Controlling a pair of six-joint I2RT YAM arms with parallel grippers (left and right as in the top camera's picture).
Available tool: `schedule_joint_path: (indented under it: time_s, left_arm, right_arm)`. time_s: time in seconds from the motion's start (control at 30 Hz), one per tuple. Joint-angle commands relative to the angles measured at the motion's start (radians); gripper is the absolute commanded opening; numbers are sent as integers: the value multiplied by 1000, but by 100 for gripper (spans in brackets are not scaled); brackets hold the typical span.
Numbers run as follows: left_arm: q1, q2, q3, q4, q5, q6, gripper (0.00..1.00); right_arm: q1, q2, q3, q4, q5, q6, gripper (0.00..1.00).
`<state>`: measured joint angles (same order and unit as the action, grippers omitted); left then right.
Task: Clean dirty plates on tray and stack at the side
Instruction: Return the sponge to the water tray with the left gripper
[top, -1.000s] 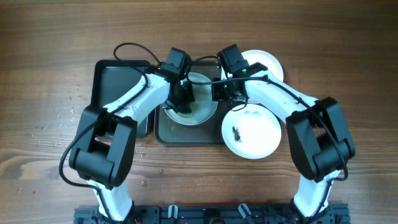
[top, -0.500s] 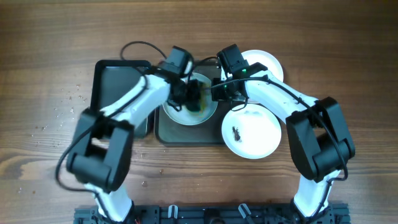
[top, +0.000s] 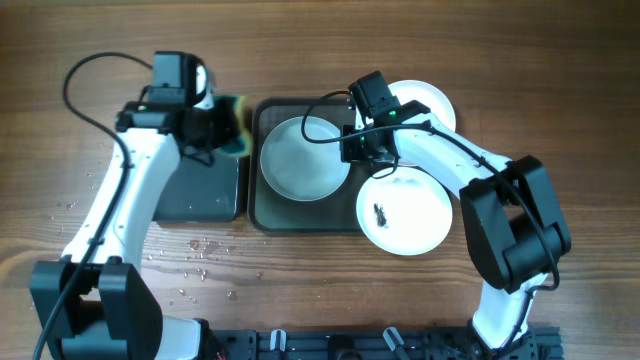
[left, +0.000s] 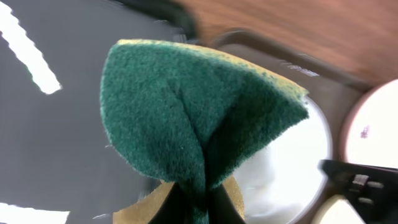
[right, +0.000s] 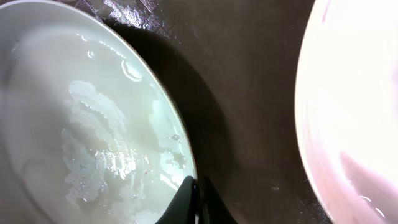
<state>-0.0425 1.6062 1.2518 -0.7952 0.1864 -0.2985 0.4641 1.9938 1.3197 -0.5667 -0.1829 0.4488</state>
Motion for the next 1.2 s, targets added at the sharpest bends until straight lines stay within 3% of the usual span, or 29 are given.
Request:
schedule_joint_path:
  time_s: [0.0, 0.2, 0.57, 0.77, 1.17]
  left_arm:
    - [57, -1, -3, -27, -123, 126, 4]
    - [84, -1, -82, 19, -162, 138, 4]
    - [84, 0, -314, 286, -162, 177, 4]
    - [84, 0, -349, 328, -162, 259, 4]
    - [84, 1, -352, 335, -161, 265, 5]
  right_arm:
    - [7, 13, -3, 6, -19, 3, 5]
    - [7, 13, -3, 7, -19, 3, 5]
    - [7, 13, -3, 8, -19, 3, 5]
    - [7, 13, -3, 8, -20, 3, 5]
    - [7, 13, -3, 8, -20, 3, 5]
